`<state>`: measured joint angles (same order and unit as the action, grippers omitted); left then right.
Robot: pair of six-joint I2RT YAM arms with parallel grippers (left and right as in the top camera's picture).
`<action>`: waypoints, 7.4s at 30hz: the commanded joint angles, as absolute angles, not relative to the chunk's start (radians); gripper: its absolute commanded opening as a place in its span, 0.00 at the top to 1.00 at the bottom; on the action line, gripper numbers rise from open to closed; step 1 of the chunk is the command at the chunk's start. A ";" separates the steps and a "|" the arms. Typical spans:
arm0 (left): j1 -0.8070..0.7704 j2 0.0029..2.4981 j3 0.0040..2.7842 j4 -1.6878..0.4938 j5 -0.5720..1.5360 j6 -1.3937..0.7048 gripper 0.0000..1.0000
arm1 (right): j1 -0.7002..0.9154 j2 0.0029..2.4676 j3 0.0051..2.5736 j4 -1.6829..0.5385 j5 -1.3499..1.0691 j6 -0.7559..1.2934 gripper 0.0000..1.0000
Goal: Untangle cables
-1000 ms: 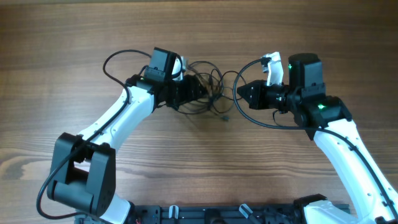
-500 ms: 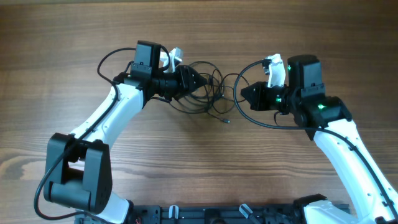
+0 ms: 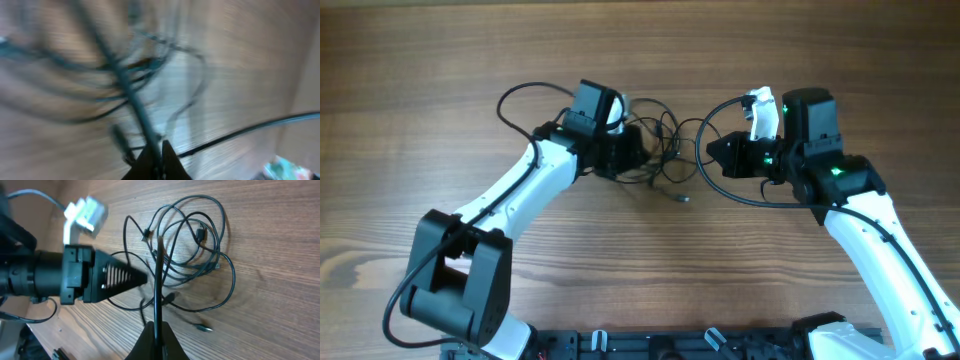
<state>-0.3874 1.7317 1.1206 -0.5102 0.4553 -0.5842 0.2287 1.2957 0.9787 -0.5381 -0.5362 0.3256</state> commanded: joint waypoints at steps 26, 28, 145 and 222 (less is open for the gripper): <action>-0.152 1.744 1.116 -0.806 0.193 -0.524 0.96 | -0.628 1.271 1.467 -0.914 -0.138 0.432 0.96; -0.152 1.744 1.116 -0.810 0.193 -0.524 0.96 | -0.628 1.271 1.467 -0.950 0.034 0.480 0.96; -0.153 1.744 1.116 -0.854 0.194 -0.528 0.96 | -0.632 1.599 1.444 -1.059 -0.080 0.505 0.05; 0.024 1.696 1.116 -0.771 0.480 -0.344 0.39 | -0.342 1.547 1.485 -1.012 0.246 0.482 0.96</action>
